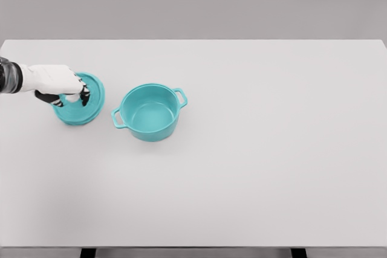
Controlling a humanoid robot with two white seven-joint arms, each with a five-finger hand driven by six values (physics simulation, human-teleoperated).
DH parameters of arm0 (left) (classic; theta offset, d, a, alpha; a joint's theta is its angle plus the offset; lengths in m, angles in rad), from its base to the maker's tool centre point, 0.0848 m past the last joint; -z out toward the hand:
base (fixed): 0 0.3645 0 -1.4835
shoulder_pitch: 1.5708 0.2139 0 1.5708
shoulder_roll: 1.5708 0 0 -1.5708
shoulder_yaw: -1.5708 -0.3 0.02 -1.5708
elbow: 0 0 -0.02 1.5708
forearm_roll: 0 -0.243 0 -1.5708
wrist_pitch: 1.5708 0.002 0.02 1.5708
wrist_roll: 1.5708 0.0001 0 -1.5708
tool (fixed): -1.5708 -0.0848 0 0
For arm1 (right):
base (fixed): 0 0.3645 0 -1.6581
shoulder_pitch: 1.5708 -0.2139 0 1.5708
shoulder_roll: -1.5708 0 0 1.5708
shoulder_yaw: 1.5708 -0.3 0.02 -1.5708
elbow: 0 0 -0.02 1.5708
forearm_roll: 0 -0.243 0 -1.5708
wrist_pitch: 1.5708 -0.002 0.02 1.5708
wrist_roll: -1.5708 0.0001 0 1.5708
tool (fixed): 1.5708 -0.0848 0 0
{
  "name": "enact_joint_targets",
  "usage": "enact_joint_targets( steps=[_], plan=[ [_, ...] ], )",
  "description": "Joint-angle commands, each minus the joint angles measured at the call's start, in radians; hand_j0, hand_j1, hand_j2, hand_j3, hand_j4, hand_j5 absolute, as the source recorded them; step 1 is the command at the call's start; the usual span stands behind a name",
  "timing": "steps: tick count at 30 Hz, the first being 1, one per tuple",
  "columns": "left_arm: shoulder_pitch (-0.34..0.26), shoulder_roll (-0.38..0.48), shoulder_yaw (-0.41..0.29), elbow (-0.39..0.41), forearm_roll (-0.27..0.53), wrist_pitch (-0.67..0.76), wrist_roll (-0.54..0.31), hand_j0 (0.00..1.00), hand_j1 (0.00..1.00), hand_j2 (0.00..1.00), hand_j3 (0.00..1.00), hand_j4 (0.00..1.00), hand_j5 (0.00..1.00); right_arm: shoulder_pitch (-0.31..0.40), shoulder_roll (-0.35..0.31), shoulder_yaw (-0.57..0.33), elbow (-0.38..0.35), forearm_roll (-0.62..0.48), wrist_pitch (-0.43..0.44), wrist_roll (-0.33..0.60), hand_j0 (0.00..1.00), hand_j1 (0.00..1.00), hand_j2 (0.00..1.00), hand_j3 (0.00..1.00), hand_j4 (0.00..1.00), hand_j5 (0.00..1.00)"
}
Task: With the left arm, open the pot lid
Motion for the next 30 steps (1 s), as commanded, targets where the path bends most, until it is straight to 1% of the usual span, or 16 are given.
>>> enact_joint_targets(
  steps=[1, 2, 4, 7, 20, 23, 24, 25, 26, 27, 30],
  plan=[
    [0.000, -0.031, 0.003, 0.065, 0.001, 0.002, 0.000, 0.92, 0.92, 0.92, 0.92, 0.92, 0.92, 0.000, 0.000, 0.000, 0.000, 0.000, 0.000, 0.000, 1.00, 1.00, 1.00, 1.00, 1.00, 1.00],
    [0.000, -0.031, 0.003, 0.091, 0.003, 0.002, 0.000, 1.00, 1.00, 1.00, 1.00, 1.00, 1.00, 0.000, 0.000, 0.000, 0.000, 0.000, 0.000, 0.000, 1.00, 1.00, 1.00, 1.00, 1.00, 1.00],
    [0.000, -0.034, 0.006, 0.110, 0.007, 0.002, 0.000, 1.00, 1.00, 1.00, 1.00, 1.00, 1.00, 0.000, 0.000, 0.000, 0.000, 0.000, 0.000, 0.000, 1.00, 1.00, 1.00, 1.00, 1.00, 1.00],
    [0.000, -0.037, 0.008, 0.114, 0.009, 0.002, 0.000, 1.00, 1.00, 1.00, 1.00, 1.00, 1.00, 0.000, 0.000, 0.000, 0.000, 0.000, 0.000, 0.000, 1.00, 1.00, 1.00, 1.00, 1.00, 1.00],
    [-0.002, -0.034, 0.014, 0.116, 0.014, 0.002, 0.000, 1.00, 1.00, 1.00, 1.00, 1.00, 1.00, 0.000, 0.000, 0.000, 0.000, 0.000, 0.000, 0.000, 1.00, 1.00, 1.00, 1.00, 1.00, 1.00],
    [0.000, -0.035, 0.012, 0.116, 0.055, 0.002, 0.000, 1.00, 1.00, 1.00, 1.00, 1.00, 1.00, 0.000, 0.000, 0.000, 0.000, 0.000, 0.000, 0.000, 1.00, 1.00, 1.00, 1.00, 1.00, 1.00],
    [0.000, -0.037, 0.014, 0.116, 0.056, 0.002, 0.000, 1.00, 1.00, 1.00, 1.00, 1.00, 1.00, 0.000, 0.000, 0.000, 0.000, 0.000, 0.000, 0.000, 1.00, 1.00, 1.00, 1.00, 1.00, 1.00],
    [0.002, -0.041, 0.014, 0.116, 0.056, 0.002, 0.000, 1.00, 1.00, 1.00, 1.00, 1.00, 1.00, 0.000, 0.000, 0.000, 0.000, 0.000, 0.000, 0.000, 1.00, 1.00, 1.00, 1.00, 1.00, 1.00],
    [0.020, -0.045, 0.014, 0.116, 0.058, 0.002, 0.000, 1.00, 1.00, 1.00, 1.00, 1.00, 1.00, 0.000, 0.000, 0.000, 0.000, 0.000, 0.000, 0.000, 1.00, 1.00, 1.00, 1.00, 1.00, 1.00],
    [0.026, -0.046, 0.020, 0.116, 0.056, 0.002, 0.000, 1.00, 1.00, 1.00, 1.00, 1.00, 1.00, 0.000, 0.000, 0.000, 0.000, 0.000, 0.000, 0.000, 1.00, 1.00, 1.00, 1.00, 1.00, 1.00],
    [0.029, -0.051, 0.020, 0.116, 0.056, 0.002, 0.000, 1.00, 1.00, 1.00, 1.00, 1.00, 1.00, 0.000, 0.000, 0.000, 0.000, 0.000, 0.000, 0.000, 1.00, 1.00, 1.00, 1.00, 1.00, 1.00]
  ],
)
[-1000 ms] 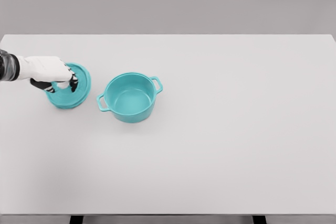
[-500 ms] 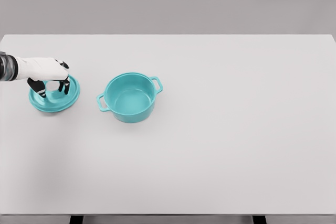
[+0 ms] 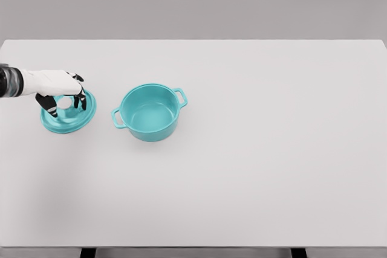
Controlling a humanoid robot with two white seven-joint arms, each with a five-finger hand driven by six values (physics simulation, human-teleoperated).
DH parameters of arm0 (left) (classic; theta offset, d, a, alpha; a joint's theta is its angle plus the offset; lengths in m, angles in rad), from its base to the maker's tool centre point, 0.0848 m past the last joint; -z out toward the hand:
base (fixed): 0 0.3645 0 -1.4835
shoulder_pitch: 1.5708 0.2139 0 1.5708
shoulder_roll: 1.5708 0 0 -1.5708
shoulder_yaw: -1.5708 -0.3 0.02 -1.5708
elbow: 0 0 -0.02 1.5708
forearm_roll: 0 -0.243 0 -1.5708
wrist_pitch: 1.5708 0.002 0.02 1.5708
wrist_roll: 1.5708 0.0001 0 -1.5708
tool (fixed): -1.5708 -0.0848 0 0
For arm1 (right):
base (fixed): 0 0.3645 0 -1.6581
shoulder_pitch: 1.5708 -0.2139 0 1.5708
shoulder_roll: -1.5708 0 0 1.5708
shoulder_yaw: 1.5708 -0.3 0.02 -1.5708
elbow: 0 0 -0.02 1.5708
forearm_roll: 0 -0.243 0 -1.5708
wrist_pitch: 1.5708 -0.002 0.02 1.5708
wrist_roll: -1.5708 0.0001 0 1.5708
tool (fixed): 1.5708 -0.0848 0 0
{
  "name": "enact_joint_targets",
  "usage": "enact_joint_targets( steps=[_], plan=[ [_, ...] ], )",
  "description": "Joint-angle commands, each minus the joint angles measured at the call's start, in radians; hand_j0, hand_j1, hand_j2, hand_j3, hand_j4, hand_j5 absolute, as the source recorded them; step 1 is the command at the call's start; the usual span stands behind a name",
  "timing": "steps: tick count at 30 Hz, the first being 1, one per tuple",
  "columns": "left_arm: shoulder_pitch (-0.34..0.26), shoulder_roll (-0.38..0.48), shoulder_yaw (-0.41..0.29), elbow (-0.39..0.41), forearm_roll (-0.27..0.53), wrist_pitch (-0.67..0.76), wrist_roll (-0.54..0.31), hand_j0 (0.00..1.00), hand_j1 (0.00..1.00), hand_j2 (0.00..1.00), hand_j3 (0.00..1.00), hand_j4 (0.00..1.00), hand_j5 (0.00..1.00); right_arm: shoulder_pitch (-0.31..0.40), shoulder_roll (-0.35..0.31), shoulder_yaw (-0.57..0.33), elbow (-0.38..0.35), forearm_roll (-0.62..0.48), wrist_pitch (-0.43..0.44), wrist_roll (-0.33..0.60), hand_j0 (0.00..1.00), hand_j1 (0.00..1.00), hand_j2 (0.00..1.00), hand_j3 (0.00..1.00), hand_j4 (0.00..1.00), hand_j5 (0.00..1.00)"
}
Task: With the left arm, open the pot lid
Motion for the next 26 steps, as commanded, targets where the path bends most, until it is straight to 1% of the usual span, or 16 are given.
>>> enact_joint_targets(
  steps=[1, 6, 9, 11, 14, 15, 17, 19, 20, 23, 26],
  plan=[
    [0.000, -0.004, -0.008, -0.001, -0.005, -0.019, 0.002, 1.00, 1.00, 1.00, 1.00, 1.00, 1.00, 0.000, 0.000, 0.000, 0.000, 0.000, 0.000, 0.000, 1.00, 1.00, 1.00, 1.00, 1.00, 1.00],
    [-0.001, -0.001, -0.003, -0.001, 0.013, -0.019, 0.002, 1.00, 1.00, 1.00, 1.00, 1.00, 1.00, 0.000, 0.000, 0.000, 0.000, 0.000, 0.000, 0.000, 1.00, 1.00, 1.00, 1.00, 1.00, 1.00],
    [-0.005, 0.008, 0.015, -0.004, 0.062, -0.019, 0.002, 1.00, 1.00, 1.00, 1.00, 1.00, 1.00, 0.000, 0.000, 0.000, 0.000, 0.000, 0.000, 0.000, 1.00, 1.00, 1.00, 1.00, 1.00, 1.00],
    [-0.014, 0.017, 0.018, -0.011, 0.117, -0.019, 0.002, 1.00, 1.00, 1.00, 1.00, 1.00, 1.00, 0.000, 0.000, 0.000, 0.000, 0.000, 0.000, 0.002, 1.00, 1.00, 1.00, 1.00, 1.00, 1.00],
    [-0.014, 0.043, 0.020, -0.001, 0.304, -0.019, 0.002, 1.00, 1.00, 1.00, 1.00, 1.00, 1.00, 0.000, 0.000, 0.000, 0.000, 0.000, 0.000, 0.000, 1.00, 1.00, 1.00, 1.00, 1.00, 1.00],
    [-0.012, 0.049, 0.023, -0.001, 0.337, -0.019, 0.002, 1.00, 1.00, 1.00, 1.00, 1.00, 1.00, 0.000, 0.000, 0.000, 0.000, 0.000, 0.000, 0.000, 1.00, 1.00, 1.00, 1.00, 1.00, 1.00],
    [-0.011, 0.048, 0.030, 0.011, 0.338, -0.019, 0.002, 1.00, 1.00, 1.00, 1.00, 1.00, 1.00, 0.000, 0.000, 0.000, 0.000, 0.000, 0.000, 0.000, 1.00, 1.00, 1.00, 1.00, 1.00, 1.00],
    [-0.006, 0.046, 0.093, 0.098, 0.337, -0.019, 0.002, 1.00, 1.00, 1.00, 1.00, 1.00, 1.00, 0.000, 0.000, 0.000, 0.000, 0.000, 0.000, 0.000, 1.00, 1.00, 1.00, 1.00, 1.00, 1.00],
    [-0.006, 0.043, 0.107, 0.147, 0.337, -0.019, 0.002, 1.00, 1.00, 1.00, 1.00, 1.00, 1.00, 0.000, 0.000, 0.000, 0.000, 0.000, 0.000, 0.002, 1.00, 1.00, 1.00, 1.00, 1.00, 1.00],
    [-0.006, 0.042, 0.109, 0.183, 0.337, -0.019, 0.002, 1.00, 1.00, 1.00, 1.00, 1.00, 1.00, 0.000, 0.000, 0.000, 0.000, 0.000, 0.000, 0.000, 1.00, 1.00, 1.00, 1.00, 1.00, 1.00],
    [-0.006, 0.039, 0.115, 0.189, 0.337, -0.019, 0.002, 1.00, 1.00, 1.00, 1.00, 1.00, 1.00, 0.000, 0.000, 0.000, 0.000, 0.000, 0.000, 0.000, 1.00, 1.00, 1.00, 1.00, 1.00, 1.00]
  ],
)
